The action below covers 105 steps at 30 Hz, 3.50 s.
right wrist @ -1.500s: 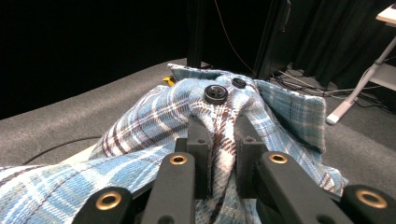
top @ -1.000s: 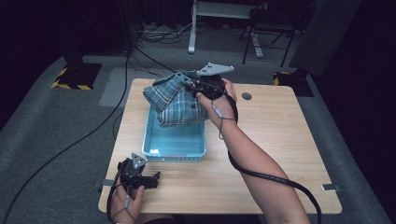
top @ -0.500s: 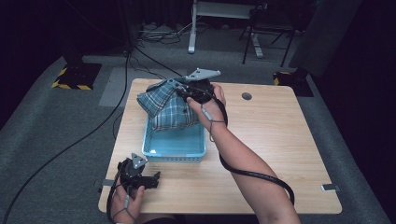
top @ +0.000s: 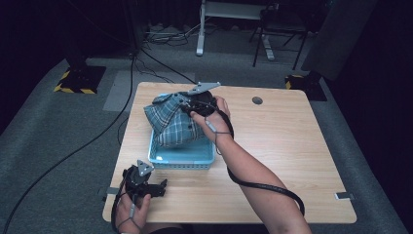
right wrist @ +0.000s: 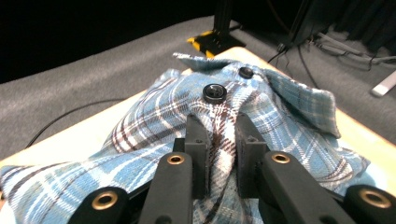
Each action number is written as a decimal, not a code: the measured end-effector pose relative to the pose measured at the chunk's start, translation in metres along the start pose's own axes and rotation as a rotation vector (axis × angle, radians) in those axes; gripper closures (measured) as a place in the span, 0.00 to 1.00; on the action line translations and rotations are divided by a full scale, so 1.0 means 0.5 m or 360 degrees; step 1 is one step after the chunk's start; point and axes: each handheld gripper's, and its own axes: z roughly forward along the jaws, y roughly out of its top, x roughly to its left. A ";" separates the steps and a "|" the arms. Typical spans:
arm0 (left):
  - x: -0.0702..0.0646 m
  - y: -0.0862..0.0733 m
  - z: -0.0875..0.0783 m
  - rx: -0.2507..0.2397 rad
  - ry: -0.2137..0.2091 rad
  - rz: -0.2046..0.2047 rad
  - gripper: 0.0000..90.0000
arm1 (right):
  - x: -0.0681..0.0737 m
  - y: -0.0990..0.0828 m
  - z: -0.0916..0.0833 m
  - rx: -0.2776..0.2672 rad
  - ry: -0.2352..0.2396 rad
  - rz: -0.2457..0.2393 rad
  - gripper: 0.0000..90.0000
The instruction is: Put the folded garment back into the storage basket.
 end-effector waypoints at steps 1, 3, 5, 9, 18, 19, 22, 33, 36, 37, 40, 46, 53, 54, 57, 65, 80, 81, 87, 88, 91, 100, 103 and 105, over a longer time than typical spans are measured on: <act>0.000 0.000 0.000 0.0000 0.0000 0.0000 0.00 | 0.000 0.000 0.000 0.0000 0.0000 0.0000 0.88; 0.000 0.000 0.000 0.0000 0.0000 0.0001 0.00 | 0.002 -0.016 0.009 0.0033 0.0018 0.0006 0.88; 0.000 0.000 0.000 -0.0001 0.0000 -0.0002 0.00 | 0.002 -0.026 0.014 0.0055 0.0017 0.0014 0.88; 0.000 0.000 0.000 -0.0001 0.0001 -0.0002 0.00 | -0.001 -0.040 0.020 0.0079 0.0032 0.0031 0.87; 0.000 0.000 0.000 -0.0002 -0.0001 -0.0003 0.00 | 0.009 -0.069 0.041 0.0187 0.0059 -0.0001 0.87; 0.000 0.000 0.000 -0.0002 0.0000 -0.0004 0.00 | 0.012 -0.079 0.049 0.0218 0.0064 -0.0010 0.86; 0.000 0.000 0.000 -0.0002 -0.0001 -0.0004 0.00 | 0.016 -0.089 0.058 0.0244 0.0074 -0.0008 0.86; 0.000 0.000 0.000 -0.0003 -0.0001 -0.0005 0.00 | 0.026 -0.112 0.076 0.0318 0.0096 -0.0001 0.85; 0.000 0.000 0.000 -0.0002 -0.0001 -0.0005 0.00 | 0.027 -0.119 0.080 0.0345 0.0103 0.0008 0.84; 0.000 0.000 0.000 -0.0002 -0.0001 -0.0005 0.00 | 0.027 -0.119 0.080 0.0345 0.0103 0.0008 0.84; 0.000 0.000 0.000 -0.0002 -0.0001 -0.0005 0.00 | 0.025 -0.125 0.080 0.0340 0.0115 0.0030 0.81; 0.000 0.000 0.000 -0.0003 0.0000 -0.0005 0.00 | 0.019 -0.125 0.070 0.0179 0.0197 0.0119 0.43; 0.000 0.000 0.000 -0.0002 -0.0001 -0.0004 0.00 | 0.009 -0.116 0.047 0.0084 0.0197 0.0092 0.28; 0.000 0.000 0.000 -0.0002 -0.0001 -0.0004 0.00 | 0.009 -0.114 0.043 0.0079 0.0202 0.0090 0.27; 0.000 0.000 0.000 -0.0002 0.0000 -0.0004 0.00 | 0.009 -0.109 0.028 0.0070 0.0205 0.0073 0.27; 0.000 0.000 0.000 -0.0001 0.0000 -0.0004 0.00 | -0.001 -0.094 -0.027 0.0030 0.0198 0.0030 0.27; 0.000 0.000 0.000 -0.0003 0.0000 -0.0005 0.00 | -0.029 -0.089 -0.105 0.0011 0.0154 -0.0022 0.26; 0.000 0.000 0.000 -0.0002 0.0000 -0.0005 0.00 | -0.032 -0.089 -0.110 0.0012 0.0153 -0.0022 0.26; 0.000 0.000 0.000 -0.0002 -0.0001 -0.0005 0.00 | -0.043 -0.091 -0.139 -0.0001 0.0131 -0.0030 0.26; 0.000 0.000 0.000 -0.0002 -0.0001 -0.0005 0.00 | -0.044 -0.092 -0.144 -0.0005 0.0127 -0.0031 0.26; 0.000 0.000 0.000 -0.0001 0.0000 -0.0004 0.00 | -0.050 -0.096 -0.161 -0.0005 0.0123 -0.0022 0.26; 0.000 0.000 0.000 0.0000 -0.0002 -0.0004 0.00 | -0.063 -0.106 -0.194 -0.0014 0.0098 -0.0012 0.26; 0.000 0.000 0.000 0.0000 -0.0002 -0.0004 0.00 | -0.070 -0.108 -0.205 -0.0035 0.0092 -0.0008 0.26; 0.000 0.000 0.000 0.0001 -0.0002 -0.0005 0.00 | -0.073 -0.110 -0.211 -0.0032 0.0092 0.0001 0.26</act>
